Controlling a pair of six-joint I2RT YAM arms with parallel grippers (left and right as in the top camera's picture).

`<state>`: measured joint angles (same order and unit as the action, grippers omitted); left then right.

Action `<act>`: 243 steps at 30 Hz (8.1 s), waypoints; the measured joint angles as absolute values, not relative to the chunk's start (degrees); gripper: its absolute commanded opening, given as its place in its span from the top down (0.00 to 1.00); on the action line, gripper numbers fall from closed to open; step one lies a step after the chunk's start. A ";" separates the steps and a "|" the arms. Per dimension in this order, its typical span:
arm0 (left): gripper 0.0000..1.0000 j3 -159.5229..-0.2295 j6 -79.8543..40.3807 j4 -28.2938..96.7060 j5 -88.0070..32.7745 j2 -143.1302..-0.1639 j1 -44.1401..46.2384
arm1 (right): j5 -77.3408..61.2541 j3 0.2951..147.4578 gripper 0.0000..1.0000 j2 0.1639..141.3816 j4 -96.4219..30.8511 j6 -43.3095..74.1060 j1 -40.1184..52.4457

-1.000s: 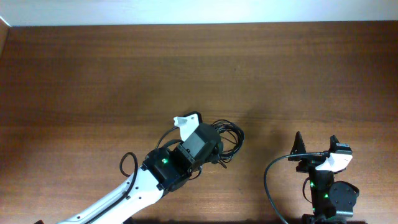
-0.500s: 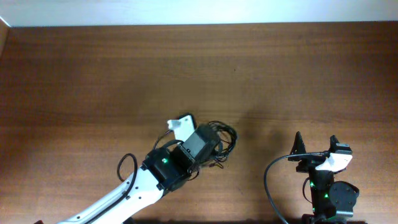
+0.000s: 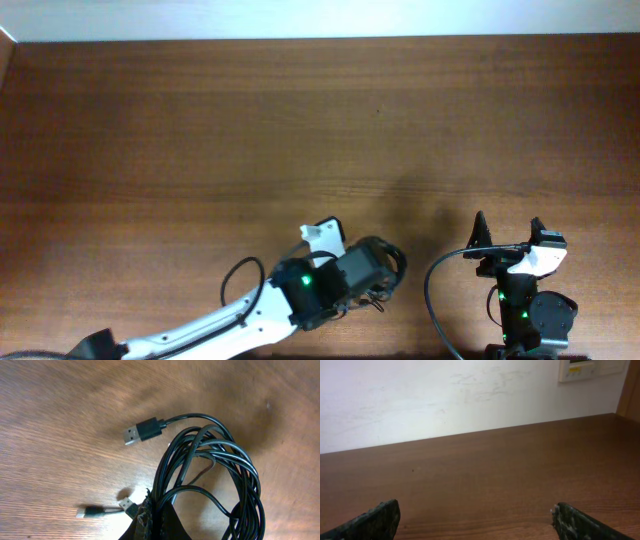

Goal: Untangle cables

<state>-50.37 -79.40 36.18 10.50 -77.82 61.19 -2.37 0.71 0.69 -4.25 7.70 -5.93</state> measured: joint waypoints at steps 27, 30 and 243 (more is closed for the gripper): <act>1.00 -50.30 -62.37 25.93 19.81 -78.89 58.22 | -2.39 0.71 0.02 0.69 -4.25 7.70 -5.93; 1.00 -50.30 -61.89 26.46 15.16 -75.59 51.96 | -2.07 0.71 0.01 0.69 -3.84 7.44 -5.93; 1.00 -50.19 -33.43 -3.18 -50.11 -79.92 10.31 | -18.04 66.96 0.96 84.47 -50.72 42.61 24.10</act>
